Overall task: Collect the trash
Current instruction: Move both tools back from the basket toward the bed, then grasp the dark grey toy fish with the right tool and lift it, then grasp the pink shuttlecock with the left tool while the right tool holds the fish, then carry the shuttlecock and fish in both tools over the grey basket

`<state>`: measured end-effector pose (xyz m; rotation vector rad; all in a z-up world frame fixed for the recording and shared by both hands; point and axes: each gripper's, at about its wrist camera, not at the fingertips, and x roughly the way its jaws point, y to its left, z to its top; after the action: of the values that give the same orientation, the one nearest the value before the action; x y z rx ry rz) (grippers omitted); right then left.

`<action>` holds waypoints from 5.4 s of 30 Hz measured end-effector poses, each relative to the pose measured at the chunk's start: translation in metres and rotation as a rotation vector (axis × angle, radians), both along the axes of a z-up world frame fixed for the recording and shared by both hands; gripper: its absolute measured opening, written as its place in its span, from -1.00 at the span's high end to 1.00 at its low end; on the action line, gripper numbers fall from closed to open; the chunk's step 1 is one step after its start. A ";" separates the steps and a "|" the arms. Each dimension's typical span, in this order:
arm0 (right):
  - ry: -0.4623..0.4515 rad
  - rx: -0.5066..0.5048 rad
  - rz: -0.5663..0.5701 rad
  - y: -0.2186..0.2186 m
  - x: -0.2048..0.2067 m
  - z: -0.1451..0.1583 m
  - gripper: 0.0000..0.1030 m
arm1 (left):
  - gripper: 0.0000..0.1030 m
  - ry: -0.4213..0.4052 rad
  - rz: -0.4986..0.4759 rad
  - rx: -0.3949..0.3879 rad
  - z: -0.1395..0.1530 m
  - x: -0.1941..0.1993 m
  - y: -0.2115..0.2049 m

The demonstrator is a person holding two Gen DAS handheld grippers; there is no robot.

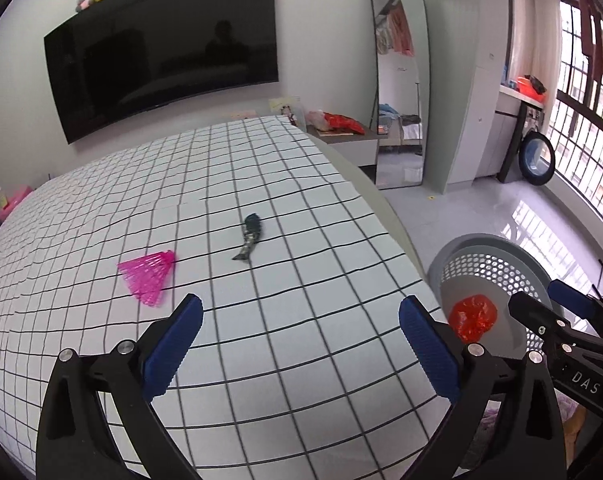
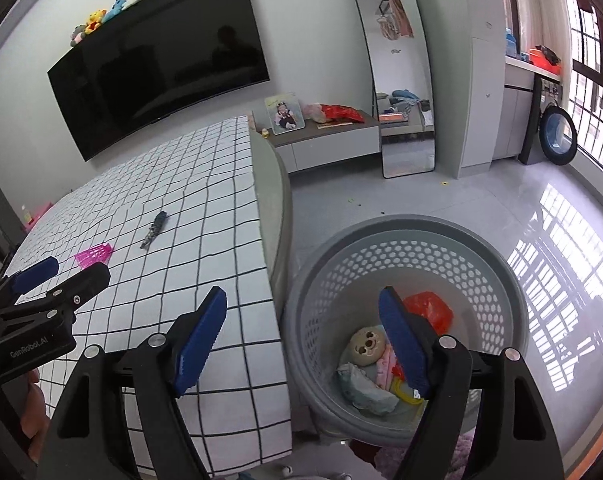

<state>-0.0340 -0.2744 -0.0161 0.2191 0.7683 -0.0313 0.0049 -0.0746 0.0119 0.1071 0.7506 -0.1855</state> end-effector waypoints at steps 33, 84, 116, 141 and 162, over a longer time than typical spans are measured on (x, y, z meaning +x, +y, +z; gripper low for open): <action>0.102 -0.069 0.293 0.172 0.145 -0.018 -0.46 | -0.87 0.052 0.314 -0.011 -0.038 0.073 0.178; 0.192 -0.081 0.267 0.185 0.155 -0.044 0.57 | -0.87 0.063 0.194 -0.023 -0.052 0.092 0.169; 0.202 0.000 0.228 0.144 0.115 -0.041 0.57 | -0.59 0.177 0.052 0.048 -0.085 0.143 0.154; 0.182 0.027 0.186 0.110 0.079 -0.036 0.57 | -0.05 0.101 0.024 -0.010 -0.036 0.069 0.117; 0.177 0.055 -0.154 -0.078 -0.015 -0.041 0.57 | -0.05 0.106 -0.274 -0.012 -0.032 0.011 -0.080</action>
<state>-0.0490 -0.3526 -0.0575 0.3309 0.9284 -0.1772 0.0163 -0.1550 -0.0202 0.1901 0.8387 -0.4586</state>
